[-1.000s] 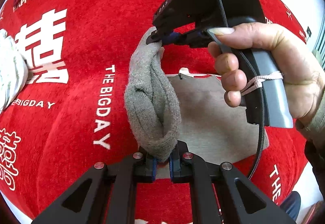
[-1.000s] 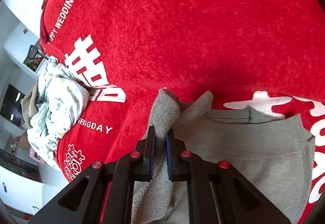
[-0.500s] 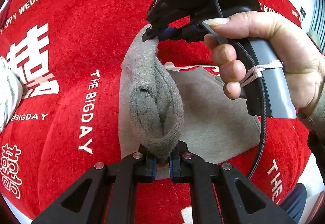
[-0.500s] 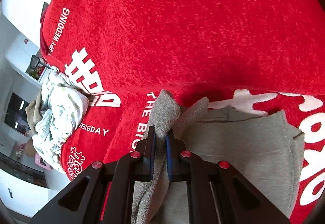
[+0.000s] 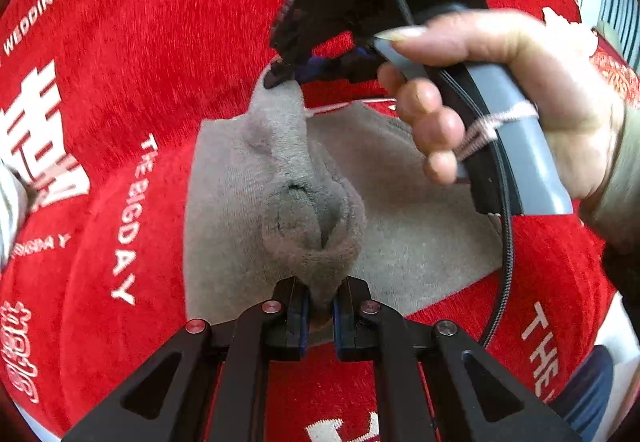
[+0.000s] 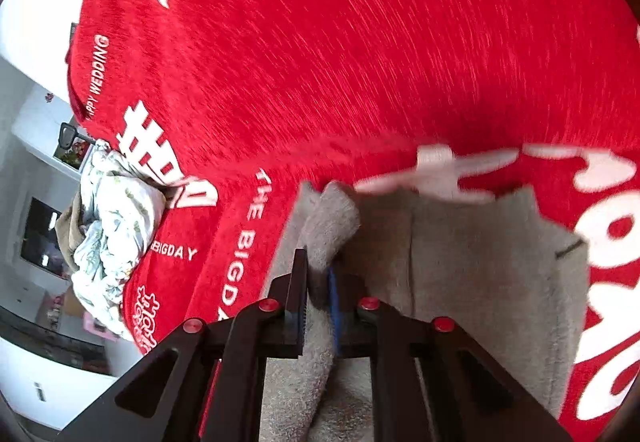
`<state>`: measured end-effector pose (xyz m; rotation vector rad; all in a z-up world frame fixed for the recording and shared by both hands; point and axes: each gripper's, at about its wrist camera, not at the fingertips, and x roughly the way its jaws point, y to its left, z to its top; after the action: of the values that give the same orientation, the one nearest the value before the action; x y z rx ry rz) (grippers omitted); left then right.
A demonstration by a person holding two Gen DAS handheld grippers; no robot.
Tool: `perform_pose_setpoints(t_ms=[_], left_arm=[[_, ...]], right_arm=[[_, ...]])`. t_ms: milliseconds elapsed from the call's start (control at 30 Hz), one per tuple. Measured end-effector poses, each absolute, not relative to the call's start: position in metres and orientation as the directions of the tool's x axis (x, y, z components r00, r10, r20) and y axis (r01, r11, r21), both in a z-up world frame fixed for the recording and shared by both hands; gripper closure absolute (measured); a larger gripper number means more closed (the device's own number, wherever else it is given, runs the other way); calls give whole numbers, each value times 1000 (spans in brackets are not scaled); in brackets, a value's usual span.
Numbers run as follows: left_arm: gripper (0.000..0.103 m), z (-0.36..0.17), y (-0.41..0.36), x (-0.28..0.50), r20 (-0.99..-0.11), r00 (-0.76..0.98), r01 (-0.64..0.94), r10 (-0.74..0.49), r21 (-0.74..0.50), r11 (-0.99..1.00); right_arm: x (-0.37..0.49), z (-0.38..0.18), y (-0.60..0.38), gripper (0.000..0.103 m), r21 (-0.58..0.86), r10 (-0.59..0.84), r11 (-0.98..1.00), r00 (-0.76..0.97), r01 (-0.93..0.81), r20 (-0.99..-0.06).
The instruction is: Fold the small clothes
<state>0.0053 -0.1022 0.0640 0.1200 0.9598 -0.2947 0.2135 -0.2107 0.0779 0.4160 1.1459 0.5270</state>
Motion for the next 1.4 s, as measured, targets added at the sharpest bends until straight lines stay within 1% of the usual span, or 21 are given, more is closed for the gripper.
perform_pose_setpoints(t_ms=[33, 67, 133, 167, 200, 300, 400, 467, 633, 667, 700, 733, 800, 933, 1267, 1400], left_arm=[[94, 62, -99, 7, -824, 529, 297, -204, -46, 954], [94, 61, -96, 9, -826, 522, 294, -214, -61, 954], [94, 61, -92, 12, -828, 513, 293, -227, -80, 953], [94, 62, -92, 12, -828, 511, 294, -232, -85, 952], [94, 62, -92, 13, -829, 508, 294, -234, -88, 952], [94, 61, -95, 13, -832, 507, 295, -227, -80, 952], [94, 63, -95, 11, -832, 503, 288, -236, -96, 953], [94, 65, -94, 12, -831, 500, 282, -242, -108, 953], [94, 70, -98, 10, -826, 517, 288, -222, -76, 955], [94, 71, -99, 9, -826, 520, 288, -217, -70, 955], [94, 72, -99, 8, -826, 522, 287, -213, -65, 956], [94, 71, -98, 9, -826, 522, 287, -211, -63, 956], [94, 72, -100, 8, -828, 521, 284, -206, -59, 957], [94, 76, -113, 4, -821, 540, 303, -184, -15, 953], [94, 81, -171, -7, -810, 577, 351, -103, 133, 927], [94, 87, -197, -11, -797, 596, 374, -96, 170, 912]], right_arm=[[215, 70, -213, 76, 571, 591, 805, 296, -162, -750], [216, 62, -216, 70, 574, 590, 805, 285, -146, -755], [213, 53, -222, 46, 574, 586, 808, 282, -132, -760], [212, 47, -228, 41, 590, 597, 799, 276, -119, -753], [210, 42, -233, 40, 605, 609, 789, 272, -108, -745], [209, 28, -251, 40, 641, 628, 766, 272, -49, -730], [206, 13, -265, 40, 708, 686, 707, 255, -7, -682], [205, 9, -264, 40, 735, 717, 678, 242, -22, -654], [218, 9, -235, 41, 733, 732, 674, 207, -88, -649], [221, 8, -225, 44, 728, 734, 677, 182, -110, -655], [223, 6, -214, 66, 703, 715, 699, 154, -127, -682], [223, 6, -209, 76, 679, 692, 721, 144, -138, -707], [221, 15, -202, 80, 650, 676, 736, 159, -190, -719], [218, 38, -210, 81, 666, 707, 707, 207, -238, -677], [216, 81, -234, 81, 590, 671, 735, 227, -334, -706], [217, 91, -250, 81, 557, 648, 753, 241, -350, -723]])
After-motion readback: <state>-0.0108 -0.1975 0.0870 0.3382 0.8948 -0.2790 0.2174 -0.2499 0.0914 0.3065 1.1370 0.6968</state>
